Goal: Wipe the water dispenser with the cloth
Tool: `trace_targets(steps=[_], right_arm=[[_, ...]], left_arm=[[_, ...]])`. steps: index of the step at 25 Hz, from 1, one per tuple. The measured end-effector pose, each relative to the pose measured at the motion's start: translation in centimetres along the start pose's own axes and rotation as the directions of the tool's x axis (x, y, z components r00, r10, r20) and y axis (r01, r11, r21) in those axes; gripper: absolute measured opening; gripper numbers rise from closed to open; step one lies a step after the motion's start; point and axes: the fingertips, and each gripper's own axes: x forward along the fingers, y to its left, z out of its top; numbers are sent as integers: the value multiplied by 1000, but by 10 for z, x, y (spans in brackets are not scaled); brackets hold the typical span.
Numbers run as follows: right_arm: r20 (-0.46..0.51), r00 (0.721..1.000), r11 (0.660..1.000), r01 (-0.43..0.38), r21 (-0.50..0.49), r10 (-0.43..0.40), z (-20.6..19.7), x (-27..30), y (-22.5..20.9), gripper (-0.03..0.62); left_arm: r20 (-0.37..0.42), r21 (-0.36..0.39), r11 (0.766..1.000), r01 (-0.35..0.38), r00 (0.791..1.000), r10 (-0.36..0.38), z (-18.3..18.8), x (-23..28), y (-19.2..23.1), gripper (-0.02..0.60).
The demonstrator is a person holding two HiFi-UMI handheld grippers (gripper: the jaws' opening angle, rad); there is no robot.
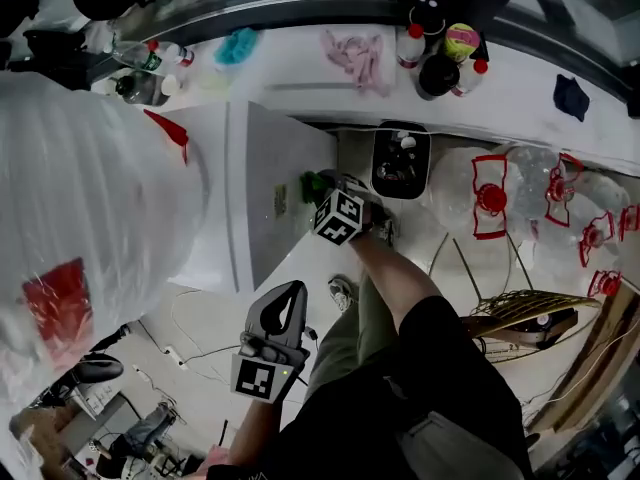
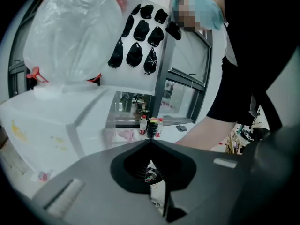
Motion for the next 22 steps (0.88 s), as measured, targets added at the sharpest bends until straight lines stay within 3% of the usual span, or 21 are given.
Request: trace_targets(steps=[10,15,22], right_arm=[[-7,994,994,107,3,-107,40,21,-101,94],[-9,987,987,160,-27,-160,50,15,-117,94],[37,977,978,207,39,-209,42,-29,-114,94]], left_arm=[[-4,-29,999,-33,999,33,4,20,6,2],[1,-20,999,-32,999,32,6,18,7,2],[22,1,1000,-9,1000,9,15,4,-6,2]])
